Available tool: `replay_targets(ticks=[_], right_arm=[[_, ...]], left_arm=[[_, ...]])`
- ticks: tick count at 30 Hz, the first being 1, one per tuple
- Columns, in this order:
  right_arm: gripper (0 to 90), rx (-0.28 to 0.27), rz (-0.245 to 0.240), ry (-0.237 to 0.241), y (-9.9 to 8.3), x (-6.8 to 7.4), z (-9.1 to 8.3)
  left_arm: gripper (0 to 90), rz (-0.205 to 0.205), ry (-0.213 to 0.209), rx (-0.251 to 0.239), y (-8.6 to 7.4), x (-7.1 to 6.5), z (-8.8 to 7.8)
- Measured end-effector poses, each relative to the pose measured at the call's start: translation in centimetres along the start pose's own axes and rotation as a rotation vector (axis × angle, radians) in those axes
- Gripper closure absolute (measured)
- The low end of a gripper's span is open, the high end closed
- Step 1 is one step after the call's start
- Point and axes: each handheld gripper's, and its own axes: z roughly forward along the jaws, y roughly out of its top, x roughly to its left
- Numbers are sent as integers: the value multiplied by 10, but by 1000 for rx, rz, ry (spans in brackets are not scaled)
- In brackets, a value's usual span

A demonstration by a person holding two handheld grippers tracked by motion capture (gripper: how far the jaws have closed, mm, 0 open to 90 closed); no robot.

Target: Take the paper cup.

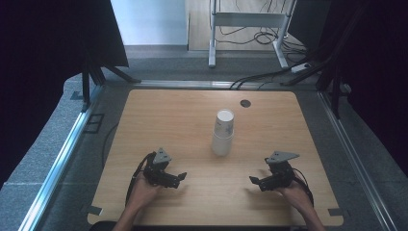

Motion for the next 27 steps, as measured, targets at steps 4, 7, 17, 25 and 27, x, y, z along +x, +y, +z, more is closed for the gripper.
replay_targets(ticks=[4,7,17,25,27], right_arm=[[17,-10,8,7,4,-1,-2],[17,-15,9,10,8,-2,-3],[17,-38,6,10,23,-8,-10],[0,-57,25,29,33,-16,-13],[0,-52,20,30,36,-17,-13]], left_arm=[[0,6,-18,-24,3,0,0],[0,2,-31,-37,6,1,0],[0,48,-52,-72,18,0,3],[0,28,-37,-42,29,2,6],[0,28,-32,-35,32,4,7]])
